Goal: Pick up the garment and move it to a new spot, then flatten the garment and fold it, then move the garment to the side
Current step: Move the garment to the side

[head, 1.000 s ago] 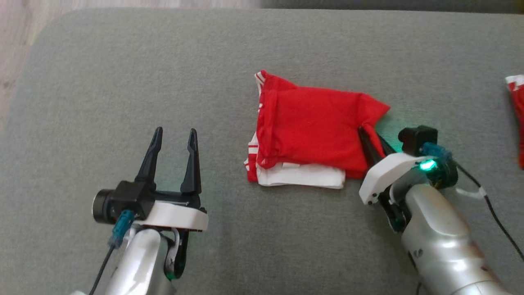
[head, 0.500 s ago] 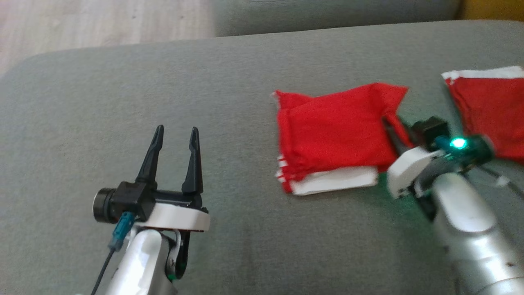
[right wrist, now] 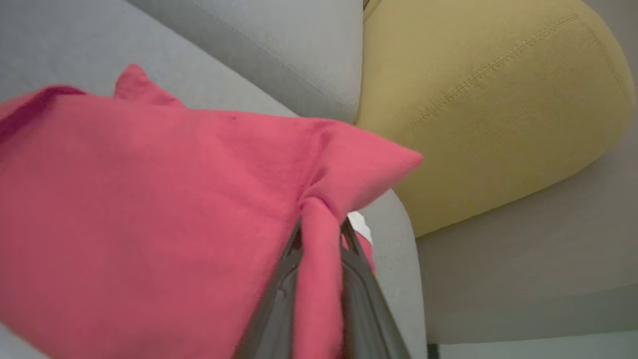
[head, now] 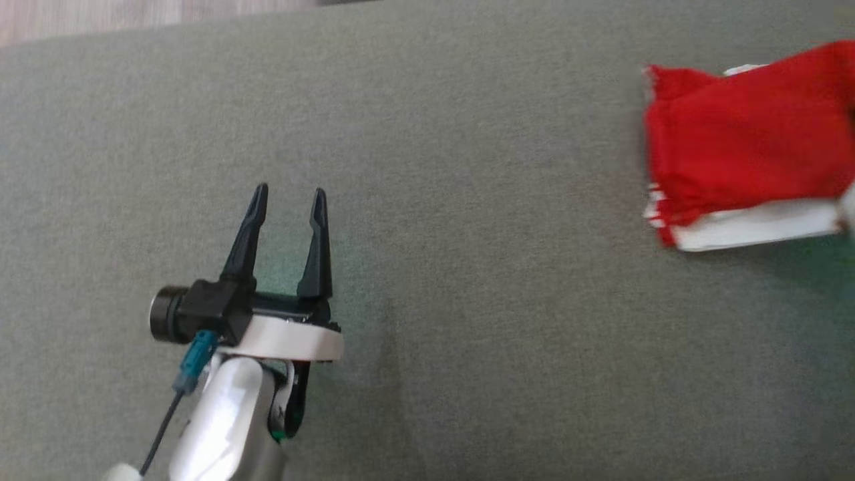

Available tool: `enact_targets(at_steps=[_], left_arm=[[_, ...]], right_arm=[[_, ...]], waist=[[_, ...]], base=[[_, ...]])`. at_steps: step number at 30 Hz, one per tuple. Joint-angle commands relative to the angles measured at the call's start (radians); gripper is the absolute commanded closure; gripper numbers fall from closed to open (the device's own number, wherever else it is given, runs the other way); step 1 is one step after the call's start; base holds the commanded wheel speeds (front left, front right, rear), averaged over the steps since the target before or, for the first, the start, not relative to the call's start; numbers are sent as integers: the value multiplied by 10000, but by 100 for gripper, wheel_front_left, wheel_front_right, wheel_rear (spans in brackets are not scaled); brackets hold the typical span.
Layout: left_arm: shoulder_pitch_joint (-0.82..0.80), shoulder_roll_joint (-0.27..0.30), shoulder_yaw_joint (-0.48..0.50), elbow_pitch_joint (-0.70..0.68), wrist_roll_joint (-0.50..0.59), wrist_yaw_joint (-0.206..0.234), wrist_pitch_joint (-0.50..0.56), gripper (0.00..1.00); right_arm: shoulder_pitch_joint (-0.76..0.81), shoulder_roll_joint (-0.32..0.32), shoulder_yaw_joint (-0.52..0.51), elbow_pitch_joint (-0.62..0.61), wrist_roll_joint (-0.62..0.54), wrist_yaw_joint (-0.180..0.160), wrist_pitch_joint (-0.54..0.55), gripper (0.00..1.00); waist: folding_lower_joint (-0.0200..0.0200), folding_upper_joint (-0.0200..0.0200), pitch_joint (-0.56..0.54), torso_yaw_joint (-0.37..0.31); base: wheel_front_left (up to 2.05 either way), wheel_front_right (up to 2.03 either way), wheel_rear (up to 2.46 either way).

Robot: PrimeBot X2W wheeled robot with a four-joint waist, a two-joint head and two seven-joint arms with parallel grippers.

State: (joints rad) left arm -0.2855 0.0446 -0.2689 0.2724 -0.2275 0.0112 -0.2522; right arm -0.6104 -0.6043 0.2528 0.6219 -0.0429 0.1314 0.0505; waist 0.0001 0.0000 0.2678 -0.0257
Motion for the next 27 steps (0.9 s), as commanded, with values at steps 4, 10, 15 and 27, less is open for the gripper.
enact_targets(at_steps=[4, 10, 15, 27], left_arm=[[-515, 56, 351, -250, 62, -65, -95, 0], [-585, 56, 631, -224, 184, -192, -95, 0], [-715, 56, 720, -266, 242, -275, -95, 0], [-720, 56, 785, -140, 227, -284, -95, 0]], right_arm=[[194, -1449, -224, -469, -361, -7, 355, 100], [458, -1884, -1196, -755, -503, -7, 754, 100], [669, -1722, -1899, -828, -761, -7, 1024, 100], [1061, -703, -3083, -1855, -1202, -7, 1433, 0]], waist=[[-1, 0, 429, 297], [-1, 0, 802, 392], [-1, 0, 1066, 427], [-1, 0, 651, 295]], base=[[0, 0, 0], [0, 0, 0], [0, 0, 0], [0, 0, 0]])
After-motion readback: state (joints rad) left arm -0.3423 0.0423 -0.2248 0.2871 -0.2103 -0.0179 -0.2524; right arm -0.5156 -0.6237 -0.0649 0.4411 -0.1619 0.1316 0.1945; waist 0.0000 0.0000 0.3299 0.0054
